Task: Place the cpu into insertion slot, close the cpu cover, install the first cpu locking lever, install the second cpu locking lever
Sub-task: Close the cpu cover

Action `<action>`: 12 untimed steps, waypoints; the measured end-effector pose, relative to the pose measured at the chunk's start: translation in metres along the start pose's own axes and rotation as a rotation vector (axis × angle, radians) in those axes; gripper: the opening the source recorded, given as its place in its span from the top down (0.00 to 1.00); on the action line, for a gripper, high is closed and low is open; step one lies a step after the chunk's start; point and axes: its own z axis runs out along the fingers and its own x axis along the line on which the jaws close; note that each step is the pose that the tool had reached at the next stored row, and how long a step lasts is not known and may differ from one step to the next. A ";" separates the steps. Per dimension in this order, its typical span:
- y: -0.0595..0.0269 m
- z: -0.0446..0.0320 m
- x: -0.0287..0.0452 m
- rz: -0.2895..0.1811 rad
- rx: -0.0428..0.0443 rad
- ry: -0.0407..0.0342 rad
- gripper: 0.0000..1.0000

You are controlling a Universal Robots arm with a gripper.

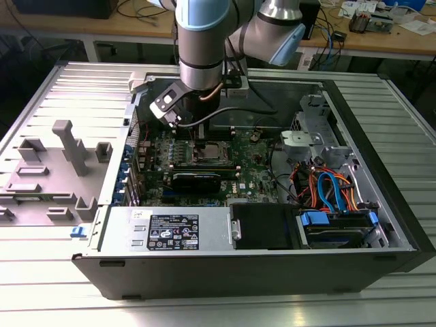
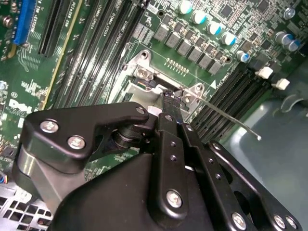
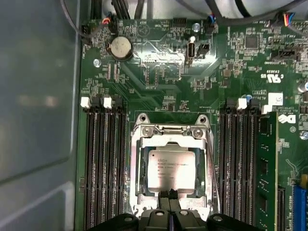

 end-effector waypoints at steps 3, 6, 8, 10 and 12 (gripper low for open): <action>-0.0003 0.0041 -0.0001 0.000 0.0000 0.0000 0.89; -0.0003 0.0055 -0.0002 0.000 0.0001 -0.0001 0.89; -0.0003 0.0064 -0.0002 0.000 0.0000 0.0000 0.89; -0.0003 0.0078 -0.0002 0.000 0.0000 -0.0001 0.89; -0.0003 0.0093 -0.0003 0.000 0.0001 -0.0002 0.89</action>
